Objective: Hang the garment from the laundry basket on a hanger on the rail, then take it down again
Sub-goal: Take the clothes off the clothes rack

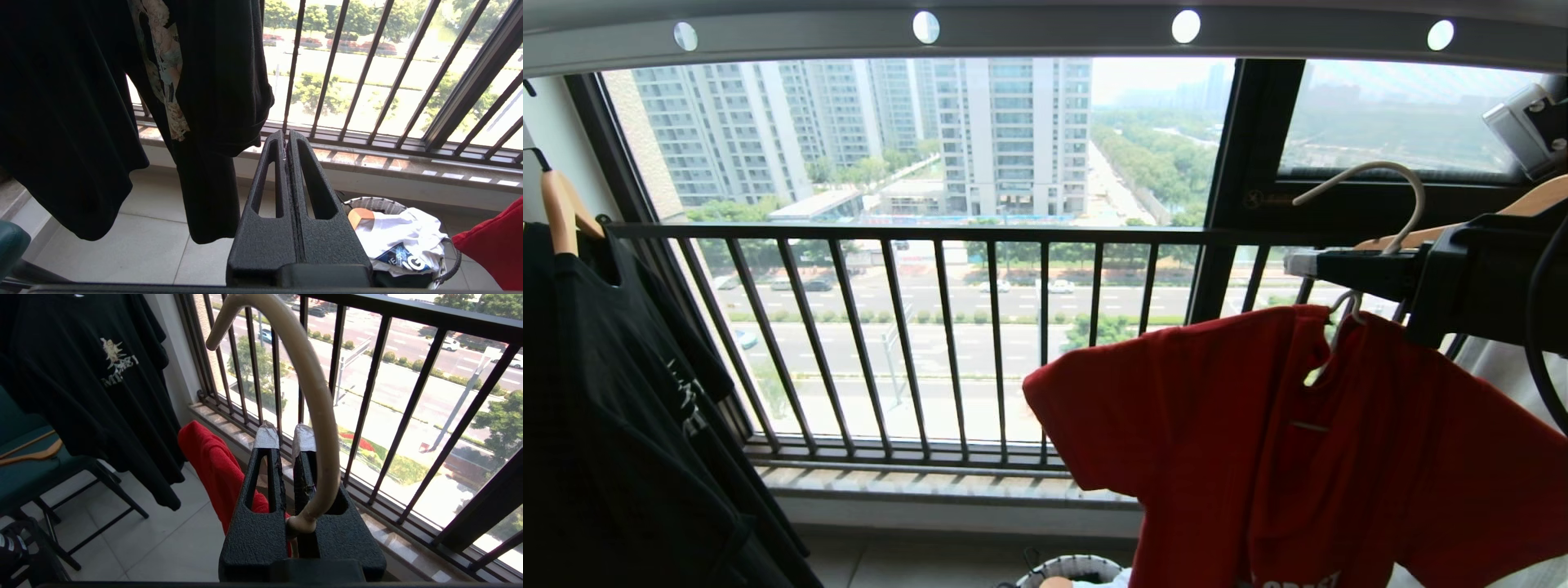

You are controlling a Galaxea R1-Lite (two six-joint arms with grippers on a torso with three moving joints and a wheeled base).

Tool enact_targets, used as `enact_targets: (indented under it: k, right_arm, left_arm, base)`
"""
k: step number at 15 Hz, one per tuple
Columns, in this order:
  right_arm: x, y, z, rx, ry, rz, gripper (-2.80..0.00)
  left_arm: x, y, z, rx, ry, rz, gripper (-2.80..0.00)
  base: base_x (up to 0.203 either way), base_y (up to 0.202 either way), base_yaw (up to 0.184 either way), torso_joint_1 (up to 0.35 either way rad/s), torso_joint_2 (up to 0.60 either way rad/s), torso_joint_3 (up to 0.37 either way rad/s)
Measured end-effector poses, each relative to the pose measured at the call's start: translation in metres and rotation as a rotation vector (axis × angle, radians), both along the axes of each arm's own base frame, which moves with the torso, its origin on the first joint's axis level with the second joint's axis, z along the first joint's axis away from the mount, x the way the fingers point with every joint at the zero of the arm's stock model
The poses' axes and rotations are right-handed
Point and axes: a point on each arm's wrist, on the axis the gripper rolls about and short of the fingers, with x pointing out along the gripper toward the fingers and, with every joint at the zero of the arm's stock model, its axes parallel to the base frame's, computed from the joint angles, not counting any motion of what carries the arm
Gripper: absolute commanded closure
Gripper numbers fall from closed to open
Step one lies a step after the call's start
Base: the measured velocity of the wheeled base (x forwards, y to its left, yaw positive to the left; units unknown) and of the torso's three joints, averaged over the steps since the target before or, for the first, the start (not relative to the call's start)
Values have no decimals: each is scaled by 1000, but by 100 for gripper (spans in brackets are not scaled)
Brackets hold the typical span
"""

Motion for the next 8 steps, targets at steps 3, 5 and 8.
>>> enact_targets:
  k: [3,5,8]
  right_arm:
    - [2,1,1,38,10,-2,0]
    - [2,1,0,38,13,-2,0]
    - [5,2,-2,39,22,-2,0]
  left_arm:
    - [0,0,0,2,0,1,0]
    - [-1,0,2,4,-6,1,0]
    - [-5,0,27,3,-51,-8,0]
  base:
    - [0,0,0,0,0,0]
    - [0,0,0,0,0,0]
    - [0,0,0,0,0,0]
